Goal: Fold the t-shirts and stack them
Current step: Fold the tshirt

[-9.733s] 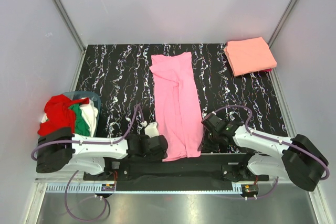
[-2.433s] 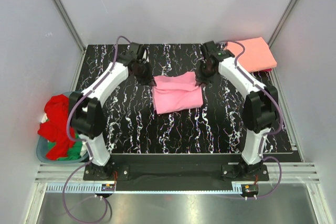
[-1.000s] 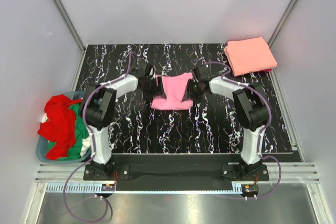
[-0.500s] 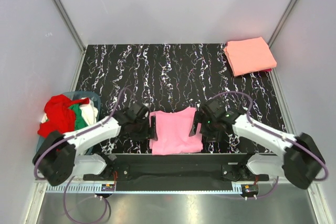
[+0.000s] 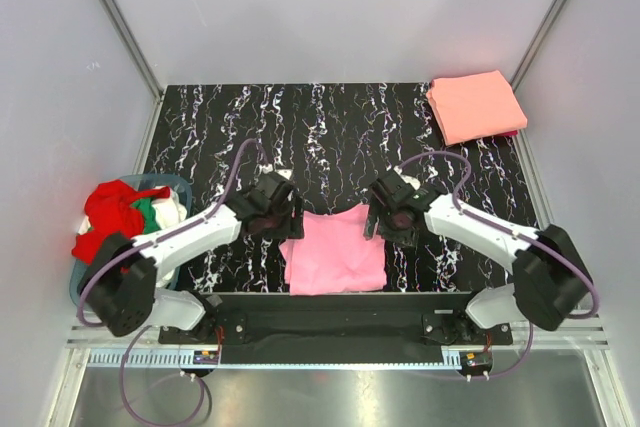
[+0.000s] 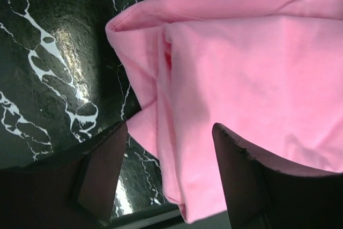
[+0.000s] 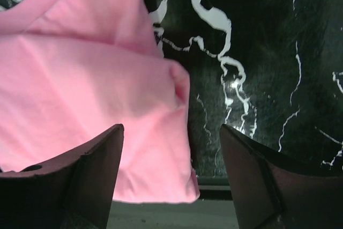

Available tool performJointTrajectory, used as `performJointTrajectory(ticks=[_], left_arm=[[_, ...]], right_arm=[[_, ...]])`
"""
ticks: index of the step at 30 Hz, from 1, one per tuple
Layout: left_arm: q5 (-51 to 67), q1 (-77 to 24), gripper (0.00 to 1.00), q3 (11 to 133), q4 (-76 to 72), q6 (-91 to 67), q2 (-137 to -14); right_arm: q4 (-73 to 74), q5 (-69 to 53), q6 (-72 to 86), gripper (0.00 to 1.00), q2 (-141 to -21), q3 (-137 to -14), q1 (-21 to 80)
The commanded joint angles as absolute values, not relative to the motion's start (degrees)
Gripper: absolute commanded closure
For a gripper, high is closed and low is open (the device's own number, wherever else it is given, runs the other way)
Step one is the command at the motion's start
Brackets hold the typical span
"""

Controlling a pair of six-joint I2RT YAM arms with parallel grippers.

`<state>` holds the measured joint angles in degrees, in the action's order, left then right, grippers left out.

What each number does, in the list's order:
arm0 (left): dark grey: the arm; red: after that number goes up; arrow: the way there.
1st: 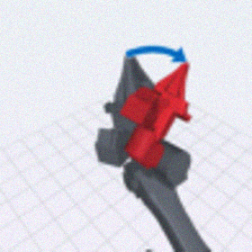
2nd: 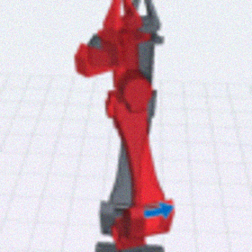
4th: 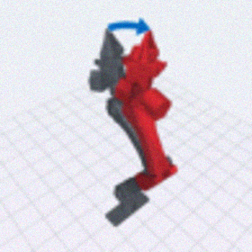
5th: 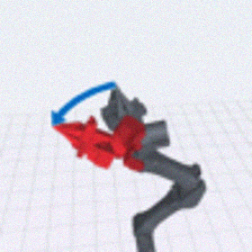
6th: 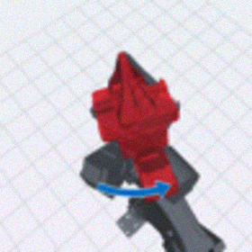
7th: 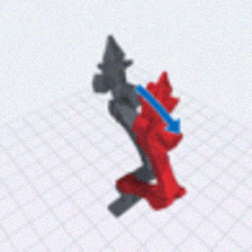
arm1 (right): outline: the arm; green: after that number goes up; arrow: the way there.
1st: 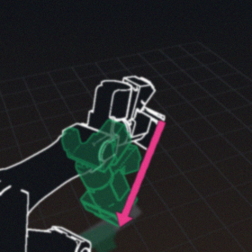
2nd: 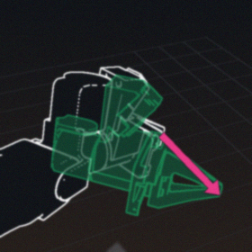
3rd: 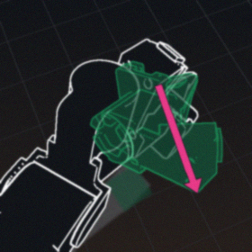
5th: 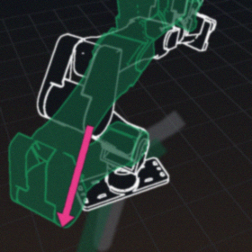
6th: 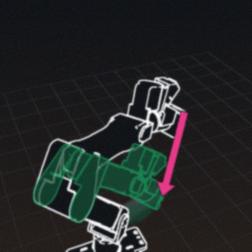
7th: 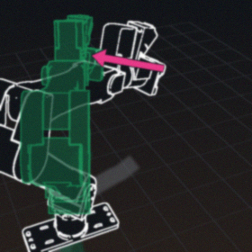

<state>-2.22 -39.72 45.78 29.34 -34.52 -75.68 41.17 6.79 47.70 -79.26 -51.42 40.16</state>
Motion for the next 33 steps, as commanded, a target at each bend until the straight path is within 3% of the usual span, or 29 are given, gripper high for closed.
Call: performJointTrajectory(ticks=[1, 11, 14, 15, 18, 22, 23, 27, 33], left_arm=[[-5.01, -39.55, 0.30, 47.64, 24.44, -31.73, -80.14], [-3.96, -39.46, 0.34, 48.52, 18.73, -31.55, -83.94], [-3.60, -39.46, 0.37, 48.52, 17.85, -31.46, -84.20], [-3.60, -39.46, 0.39, 48.43, 17.58, -31.55, -84.20], [-2.29, -39.46, 0.53, 48.17, 16.00, -31.55, -84.73], [-0.35, -39.46, 0.83, 47.72, 13.54, -30.85, -85.51], [-0.35, -39.46, 1.00, 47.90, 13.80, -30.94, -85.43], [-0.97, -39.64, 1.00, 47.47, 15.64, -32.25, -79.84], [-5.01, -39.64, 1.00, 48.07, 23.01, -34.89, -68.14]], right_arm=[[37.01, 8.62, 44.57, 0.21, -82.08, -53.35, 37.54], [33.93, 7.30, 41.84, 0.28, -87.45, -55.11, 35.25], [32.08, 6.07, 41.22, 0.34, -88.50, -55.11, 35.24], [31.04, 5.72, 41.22, 0.41, -88.94, -54.93, 35.16], [29.54, 4.48, 40.96, 0.56, -89.12, -54.49, 35.24], [28.04, 4.31, 40.00, 0.83, -87.89, -53.35, 35.16], [28.12, 4.31, 39.73, 0.87, -87.46, -53.35, 35.16], [30.23, 4.48, 38.76, 1.00, -82.63, -53.70, 35.16], [35.94, 5.27, 38.50, 1.00, -75.33, -56.60, 35.25]])
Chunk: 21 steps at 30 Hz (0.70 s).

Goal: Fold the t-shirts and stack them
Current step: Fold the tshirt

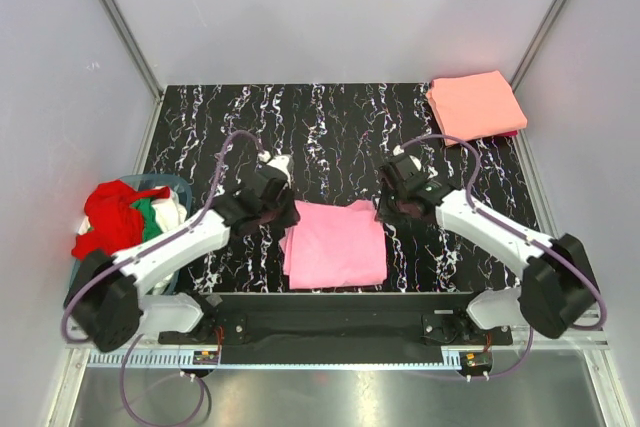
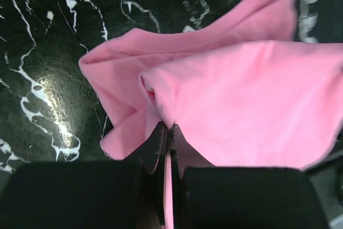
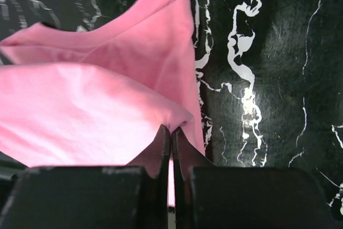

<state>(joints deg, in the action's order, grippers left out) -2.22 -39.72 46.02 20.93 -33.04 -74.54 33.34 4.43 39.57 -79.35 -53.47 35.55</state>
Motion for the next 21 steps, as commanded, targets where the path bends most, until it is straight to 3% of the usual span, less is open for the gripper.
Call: performJointTrajectory(ticks=[1, 13, 19, 21], left_arm=[[-5.44, -39.55, 1.00, 48.34, 25.03, -35.07, -67.33], [-11.33, -39.29, 1.00, 48.34, 28.39, -35.86, -64.51], [-12.93, -32.55, 1.00, 49.22, 25.07, -34.63, -71.00], [-9.95, -28.33, 0.94, 49.83, 19.37, -30.71, -76.88]], right_arm=[[36.30, 4.66, 38.32, 1.00, -74.71, -57.30, 35.24], [36.39, 4.04, 31.65, 1.00, -79.71, -65.29, 35.24], [28.76, 3.61, 22.95, 1.00, -96.19, -73.54, 32.88], [31.27, 7.09, 22.93, 1.00, -103.23, -81.33, 30.69]])
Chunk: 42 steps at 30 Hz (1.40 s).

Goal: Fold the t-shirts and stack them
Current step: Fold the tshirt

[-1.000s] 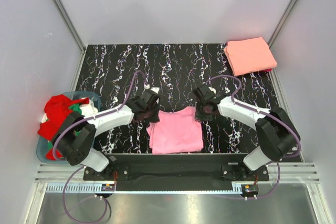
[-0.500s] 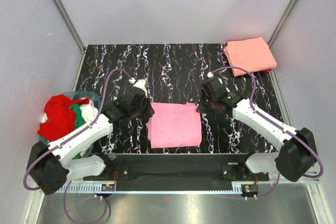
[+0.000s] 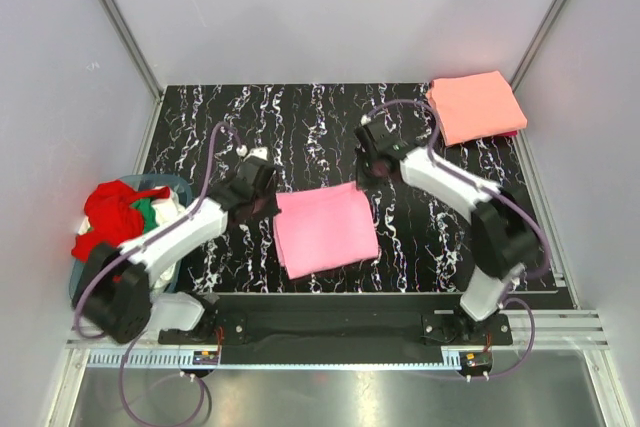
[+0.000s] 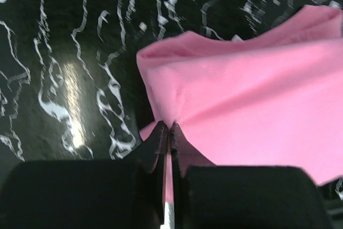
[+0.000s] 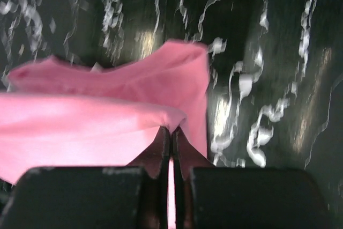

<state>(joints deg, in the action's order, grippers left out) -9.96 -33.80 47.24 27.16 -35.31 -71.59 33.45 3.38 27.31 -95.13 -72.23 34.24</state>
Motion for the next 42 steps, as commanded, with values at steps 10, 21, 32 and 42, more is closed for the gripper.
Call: performJointTrajectory(ticks=[10, 21, 32, 42], left_arm=[[-1.39, -22.94, 0.30, 63.54, 24.34, -27.95, -88.69], [-0.35, -25.74, 0.40, 51.42, 20.32, -31.82, -74.97], [4.12, -36.10, 0.50, 49.86, 11.36, -35.84, -81.28], [3.69, -38.58, 0.57, 35.25, 6.50, -39.11, -83.85]], right_arm=[[33.67, 6.86, 31.37, 0.09, -110.15, -84.83, 26.28], [19.35, -5.26, 35.94, 0.13, -92.47, -58.30, 26.46], [16.33, -6.26, 41.99, 0.74, -92.39, -49.15, 29.69], [22.23, -3.34, 46.93, 0.64, -86.84, -44.39, 36.38]])
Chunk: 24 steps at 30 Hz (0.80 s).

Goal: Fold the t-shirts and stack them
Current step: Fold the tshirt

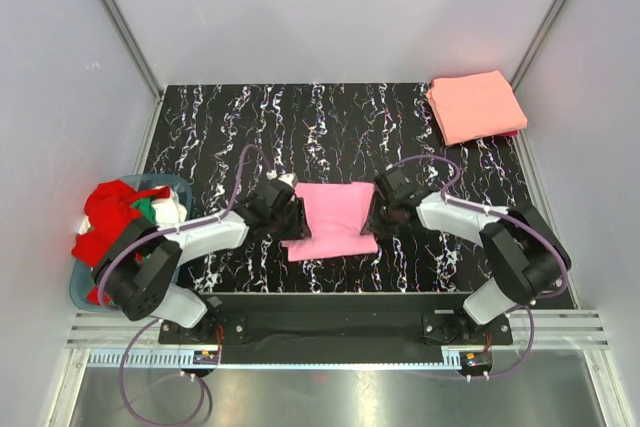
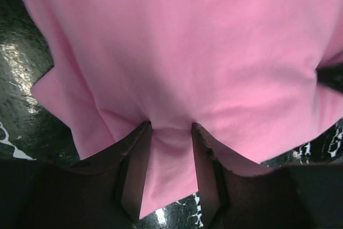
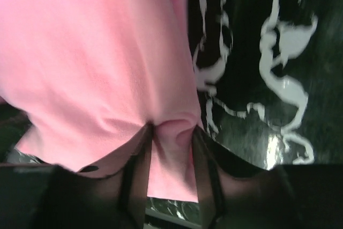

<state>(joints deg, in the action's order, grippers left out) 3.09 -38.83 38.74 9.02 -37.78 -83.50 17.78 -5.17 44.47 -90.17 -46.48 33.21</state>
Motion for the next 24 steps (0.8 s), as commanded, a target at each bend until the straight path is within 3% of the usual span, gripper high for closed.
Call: performJointTrajectory(ticks=[1, 3, 8, 13, 18, 24], left_arm=[[3.60, -38.58, 0.57, 34.64, 7.03, -39.11, -83.24], [2.47, -38.67, 0.56, 33.75, 8.34, -38.41, -79.92], [-1.91, -38.67, 0.41, 40.32, 19.14, -35.69, -70.77], [-4.83, -38.58, 0.23, 47.71, 28.28, -32.44, -66.01], [-9.14, -37.71, 0.18, 50.62, 31.38, -29.98, -64.60], [-3.96, -30.77, 0.18, 47.03, 26.82, -29.79, -65.04]], right_arm=[[22.85, -2.73, 47.80, 0.55, -86.23, -43.86, 37.08], [25.83, -1.41, 48.08, 0.27, -84.03, -43.77, 37.96], [35.31, 6.58, 44.22, 0.02, -75.96, -48.33, 37.97], [36.30, 7.04, 41.22, 0.00, -72.77, -50.72, 33.94], [25.07, -2.26, 39.73, 0.03, -76.72, -48.17, 28.48], [16.52, -10.55, 40.25, 0.05, -84.81, -48.07, 25.75]])
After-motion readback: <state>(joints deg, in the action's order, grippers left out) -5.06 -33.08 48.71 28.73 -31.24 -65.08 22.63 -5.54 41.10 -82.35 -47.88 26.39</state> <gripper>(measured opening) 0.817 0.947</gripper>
